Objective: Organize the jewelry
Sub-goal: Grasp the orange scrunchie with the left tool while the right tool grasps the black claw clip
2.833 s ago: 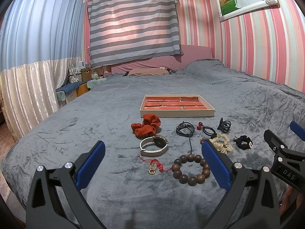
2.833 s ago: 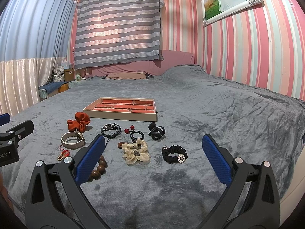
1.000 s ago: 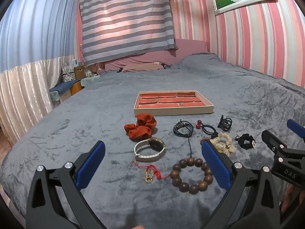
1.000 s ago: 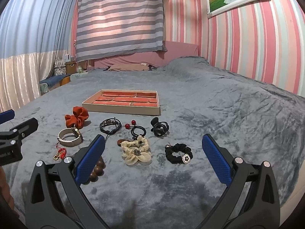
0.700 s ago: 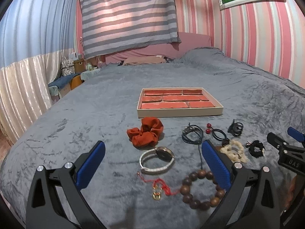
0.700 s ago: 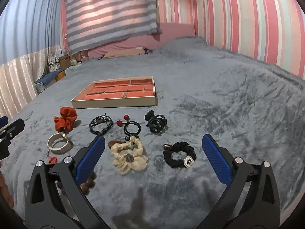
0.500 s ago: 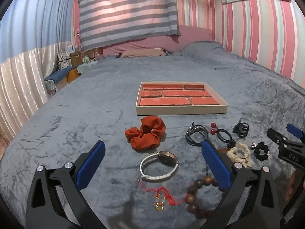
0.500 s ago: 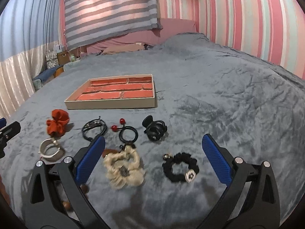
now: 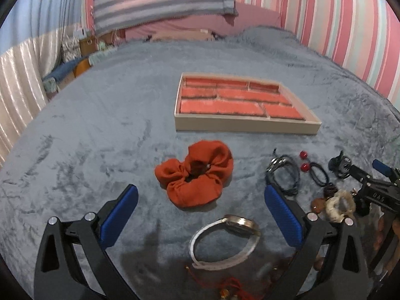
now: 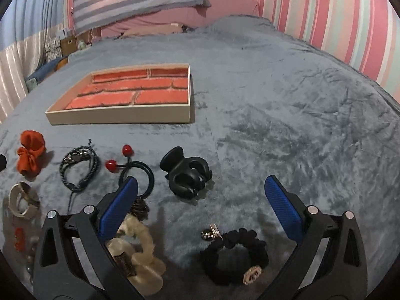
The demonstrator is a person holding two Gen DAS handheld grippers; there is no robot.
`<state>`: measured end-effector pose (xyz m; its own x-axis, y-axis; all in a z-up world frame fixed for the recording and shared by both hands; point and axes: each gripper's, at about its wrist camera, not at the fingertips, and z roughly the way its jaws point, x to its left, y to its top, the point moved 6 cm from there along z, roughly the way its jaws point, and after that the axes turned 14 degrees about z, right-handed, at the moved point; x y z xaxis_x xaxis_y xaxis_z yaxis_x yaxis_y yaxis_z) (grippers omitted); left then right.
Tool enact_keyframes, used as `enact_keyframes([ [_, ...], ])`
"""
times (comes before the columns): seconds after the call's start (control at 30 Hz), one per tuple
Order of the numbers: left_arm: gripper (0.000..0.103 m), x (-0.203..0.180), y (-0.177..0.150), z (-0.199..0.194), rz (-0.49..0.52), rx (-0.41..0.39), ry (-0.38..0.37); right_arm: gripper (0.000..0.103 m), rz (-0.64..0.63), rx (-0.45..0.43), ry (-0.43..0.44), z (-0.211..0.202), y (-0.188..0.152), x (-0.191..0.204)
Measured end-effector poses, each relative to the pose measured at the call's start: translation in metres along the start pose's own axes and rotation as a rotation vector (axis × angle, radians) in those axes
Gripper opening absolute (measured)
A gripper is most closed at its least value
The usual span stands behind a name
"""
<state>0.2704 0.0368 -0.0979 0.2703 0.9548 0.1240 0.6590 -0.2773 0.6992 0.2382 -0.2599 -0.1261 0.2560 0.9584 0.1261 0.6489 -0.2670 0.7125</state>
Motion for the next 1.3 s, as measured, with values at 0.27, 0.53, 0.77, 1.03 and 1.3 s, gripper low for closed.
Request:
enact_keyframes([
  [0.27,0.099,0.012,0.004,0.030,-0.018,0.049,-0.050,0.089,-0.019,0.055,-0.006,0.024,0.003,0.006],
  [0.53,0.098,0.012,0.003,0.052,-0.014,0.097,-0.089,0.064,0.010,0.114,0.000,0.043,0.002,-0.003],
  [0.77,0.074,0.016,0.008,0.073,-0.014,0.149,-0.101,0.050,0.036,0.142,0.057,0.051,0.008,-0.001],
  [1.03,0.039,0.021,0.014,0.081,0.014,0.163,-0.119,0.047,0.043,0.140,0.081,0.051,0.013,0.000],
  [1.3,0.025,0.025,0.026,0.076,-0.002,0.125,-0.132,0.047,0.063,0.109,0.099,0.043,0.027,-0.004],
])
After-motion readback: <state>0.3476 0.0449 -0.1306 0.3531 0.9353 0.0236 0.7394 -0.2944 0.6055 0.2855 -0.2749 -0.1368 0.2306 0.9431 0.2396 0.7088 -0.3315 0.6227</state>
